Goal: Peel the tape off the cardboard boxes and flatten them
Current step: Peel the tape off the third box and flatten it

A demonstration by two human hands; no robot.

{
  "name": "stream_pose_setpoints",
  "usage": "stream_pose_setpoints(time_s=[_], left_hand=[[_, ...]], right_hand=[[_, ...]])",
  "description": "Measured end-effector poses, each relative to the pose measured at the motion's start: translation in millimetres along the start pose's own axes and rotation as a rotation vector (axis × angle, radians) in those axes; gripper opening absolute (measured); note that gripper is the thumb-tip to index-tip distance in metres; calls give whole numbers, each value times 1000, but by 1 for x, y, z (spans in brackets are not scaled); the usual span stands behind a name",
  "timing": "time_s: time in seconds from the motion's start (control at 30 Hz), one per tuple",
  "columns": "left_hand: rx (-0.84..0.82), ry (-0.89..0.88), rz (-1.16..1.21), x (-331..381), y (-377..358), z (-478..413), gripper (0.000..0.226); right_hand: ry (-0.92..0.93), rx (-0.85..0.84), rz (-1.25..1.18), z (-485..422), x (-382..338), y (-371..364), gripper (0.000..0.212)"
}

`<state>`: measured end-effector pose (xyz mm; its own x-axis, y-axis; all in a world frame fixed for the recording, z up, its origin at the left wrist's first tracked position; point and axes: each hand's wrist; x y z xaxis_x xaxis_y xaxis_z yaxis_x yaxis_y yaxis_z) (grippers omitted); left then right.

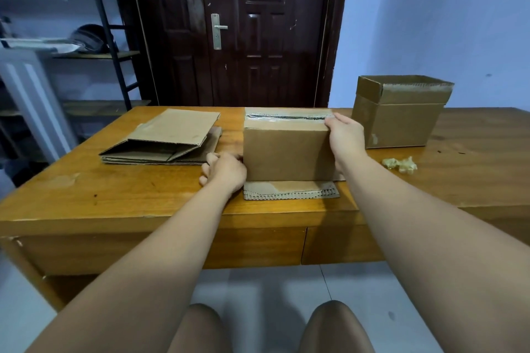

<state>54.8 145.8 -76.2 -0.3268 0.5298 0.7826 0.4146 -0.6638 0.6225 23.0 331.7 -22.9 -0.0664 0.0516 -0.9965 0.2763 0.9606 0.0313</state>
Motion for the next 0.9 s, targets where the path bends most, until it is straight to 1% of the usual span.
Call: stream_pose_setpoints(time_s=[0.07, 0.1, 0.13, 0.17, 0.23, 0.3, 0.4, 0.47, 0.5, 0.53, 0.57, 0.6, 0.63, 0.67, 0.73, 0.8, 0.9], left_hand=[[-2, -1, 343, 6, 4, 3, 27], [9, 4, 526, 14, 6, 6, 33], [16, -4, 652, 21, 8, 7, 39], [15, -41, 723, 30, 11, 9, 42], [-29, -115, 751, 44, 13, 10, 38], [-39, -154, 684, 51, 15, 8, 28], [28, -178, 563, 57, 16, -3, 10], [52, -190, 481, 60, 19, -6, 22], [55, -172, 483, 61, 19, -9, 13], [49, -148, 491, 62, 22, -8, 9], [30, -131, 529, 62, 22, -11, 29], [15, -108, 562, 63, 23, -9, 40], [0, -91, 597, 62, 24, -11, 45], [-4, -63, 627, 62, 27, -10, 43], [-20, 25, 744, 60, 30, -13, 33], [-44, 106, 867, 59, 32, -11, 26], [-70, 156, 938, 58, 32, -13, 25]], right_hand=[[15, 6, 28, 0, -1, -3, 44], [18, 6, 39, 1, -2, -4, 44], [21, 9, 49, 1, -3, -4, 44], [24, 9, 62, 1, -3, -4, 45], [28, 7, 83, 1, -4, -3, 45], [38, -1, 99, 1, -4, -1, 44], [53, 11, 103, 1, -3, -1, 44], [55, 41, 96, 1, -1, -3, 43], [54, 50, 94, 2, 0, -4, 43], [54, 55, 91, 2, 0, -4, 42], [52, 56, 89, 2, 1, -4, 42], [48, 54, 87, 2, 1, -4, 42], [45, 51, 87, 2, 0, -3, 43], [47, 49, 90, 2, 0, -3, 43], [84, 55, 116, 1, 1, -6, 44], [199, 96, 245, 1, 2, -9, 43], [406, 121, 611, 1, -1, -8, 39]])
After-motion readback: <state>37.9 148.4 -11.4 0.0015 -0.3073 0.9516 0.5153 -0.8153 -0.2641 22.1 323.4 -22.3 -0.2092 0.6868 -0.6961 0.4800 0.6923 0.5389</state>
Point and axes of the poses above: each hand's wrist, its own z-axis away from the middle knuckle, its own y-axis out of the back of the hand, x = y × z, and after that the axes turned 3 degrees about z, right-handed
